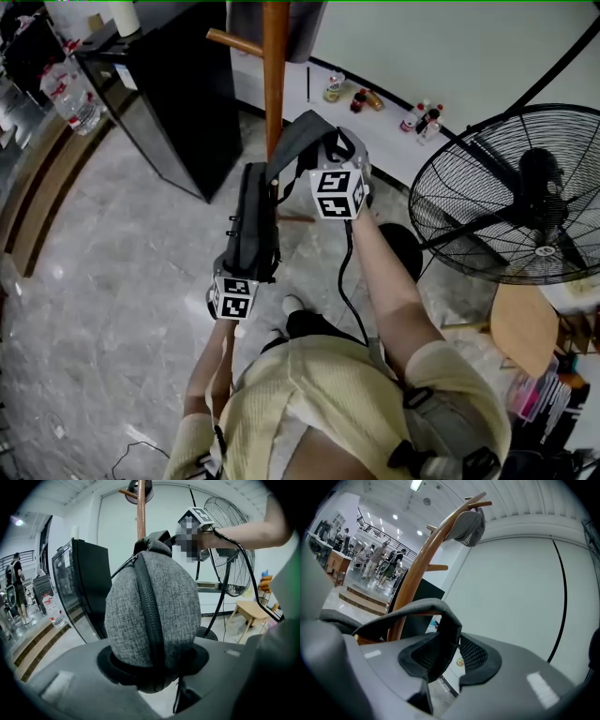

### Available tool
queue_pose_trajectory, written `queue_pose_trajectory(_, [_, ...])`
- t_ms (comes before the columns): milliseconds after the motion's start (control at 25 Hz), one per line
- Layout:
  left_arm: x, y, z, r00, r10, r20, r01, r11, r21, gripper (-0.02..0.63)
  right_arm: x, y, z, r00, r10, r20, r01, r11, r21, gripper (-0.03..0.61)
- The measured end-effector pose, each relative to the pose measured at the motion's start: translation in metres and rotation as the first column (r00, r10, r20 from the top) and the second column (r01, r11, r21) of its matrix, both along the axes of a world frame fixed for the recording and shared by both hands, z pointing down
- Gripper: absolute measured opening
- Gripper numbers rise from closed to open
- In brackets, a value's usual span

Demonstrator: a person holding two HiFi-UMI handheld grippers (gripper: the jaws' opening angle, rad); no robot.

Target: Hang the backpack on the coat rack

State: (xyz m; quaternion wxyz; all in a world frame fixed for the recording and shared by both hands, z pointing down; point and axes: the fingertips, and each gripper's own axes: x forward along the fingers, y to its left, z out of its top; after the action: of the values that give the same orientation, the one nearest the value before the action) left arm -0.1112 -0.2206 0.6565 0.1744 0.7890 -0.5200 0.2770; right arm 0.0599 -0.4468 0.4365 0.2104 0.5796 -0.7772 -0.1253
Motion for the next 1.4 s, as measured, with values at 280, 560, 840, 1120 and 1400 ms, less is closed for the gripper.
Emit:
queue_pose_trajectory(280, [-0.002,0.002,-0.001,1.0,0.005,0.004,-0.005,1.0,0.007,0.21,0.001,0.006,0.001,1.0,0.004,0.007,-0.004,1.0,-0.006,0.135])
queue_pose_trajectory(560, [-0.001,0.008,-0.008,1.0,0.021,0.006,-0.022,1.0,0.019,0.236,0.004,0.015,-0.001,1.0,0.007,0.015,-0.006,1.0,-0.006,0.135])
queue_pose_trajectory(840, [-0.004,0.017,-0.015,0.999,0.038,0.01,-0.038,0.999,0.036,0.26,0.004,0.026,0.0,1.0,0.012,0.024,-0.011,1.0,-0.007,0.137])
queue_pose_trajectory(1120, [-0.007,0.031,-0.037,0.999,0.047,-0.023,-0.046,0.997,0.069,0.278,0.006,0.044,-0.005,0.999,0.016,0.049,-0.016,1.0,-0.006,0.137])
queue_pose_trajectory(1400, [-0.003,0.044,-0.065,0.994,0.075,-0.075,-0.065,0.991,0.119,0.277,0.005,0.068,-0.008,0.997,0.005,0.075,-0.005,1.0,-0.01,0.136])
